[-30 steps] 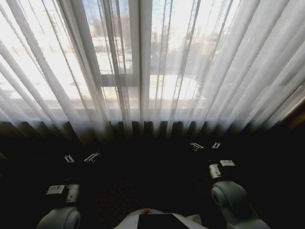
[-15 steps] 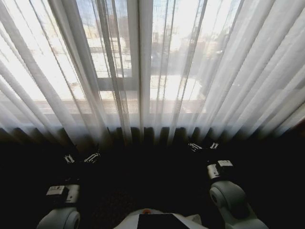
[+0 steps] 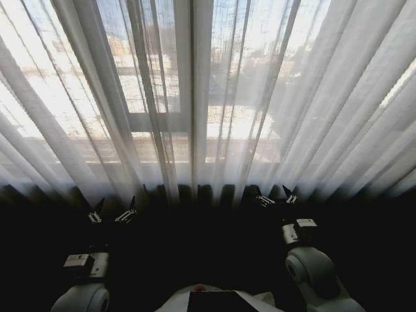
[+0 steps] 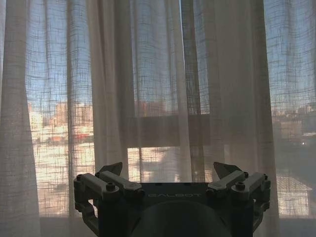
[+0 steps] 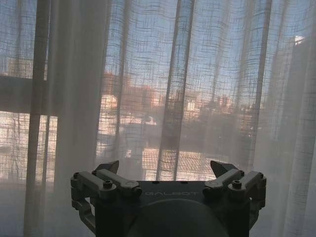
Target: Open the curtains by pulling them apart, changing their state from closed to fully open.
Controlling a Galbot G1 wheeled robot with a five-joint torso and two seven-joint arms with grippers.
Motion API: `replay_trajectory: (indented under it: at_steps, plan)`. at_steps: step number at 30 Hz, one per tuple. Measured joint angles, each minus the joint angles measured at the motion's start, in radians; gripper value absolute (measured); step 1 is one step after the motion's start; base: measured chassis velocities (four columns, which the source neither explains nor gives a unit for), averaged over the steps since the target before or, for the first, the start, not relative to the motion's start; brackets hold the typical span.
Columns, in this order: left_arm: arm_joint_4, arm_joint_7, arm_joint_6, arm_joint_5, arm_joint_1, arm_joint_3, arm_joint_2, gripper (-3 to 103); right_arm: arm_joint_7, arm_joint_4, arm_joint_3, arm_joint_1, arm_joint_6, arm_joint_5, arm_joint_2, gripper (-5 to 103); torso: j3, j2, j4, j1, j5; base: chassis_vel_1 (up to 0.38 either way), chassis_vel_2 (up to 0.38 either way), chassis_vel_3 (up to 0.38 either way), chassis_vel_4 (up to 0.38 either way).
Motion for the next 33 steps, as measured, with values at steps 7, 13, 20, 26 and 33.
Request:
replay_trajectory:
  at_steps: [7, 13, 20, 26, 33]
  plan:
    - [0.001, 0.0, -0.007, 0.0, 0.003, -0.001, -0.005, 100, 0.001, 0.0, -0.003, -0.001, 0.0, -0.007, -0.003, 100, 0.0, 0.0, -0.0003, 0.0, 0.0001, -0.213, 0.194, 0.225, -0.206]
    - [0.002, 0.001, -0.014, 0.0, 0.008, -0.002, -0.007, 100, 0.001, -0.003, -0.011, 0.0, 0.0, -0.008, -0.003, 100, 0.0, 0.0, -0.0002, 0.0, 0.0003, -0.195, 0.187, 0.212, -0.173]
    - [0.005, 0.001, -0.024, 0.0, 0.012, -0.005, -0.008, 100, -0.001, -0.003, -0.02, 0.003, 0.001, -0.015, 0.0, 100, 0.0, 0.0, -0.0002, 0.001, 0.0, -0.155, 0.155, 0.149, -0.171]
    - [0.01, 0.001, -0.025, 0.0, 0.01, -0.003, -0.011, 100, -0.013, -0.009, -0.022, 0.003, 0.008, -0.042, 0.003, 100, 0.0, 0.0, -0.0003, 0.0, 0.0, -0.027, 0.035, 0.031, -0.032]
    - [0.014, 0.001, -0.027, 0.0, 0.01, -0.006, -0.011, 100, -0.015, -0.023, -0.032, 0.005, 0.021, -0.061, 0.008, 100, 0.0, 0.0, -0.0004, -0.001, 0.0004, 0.022, 0.007, -0.025, -0.007]
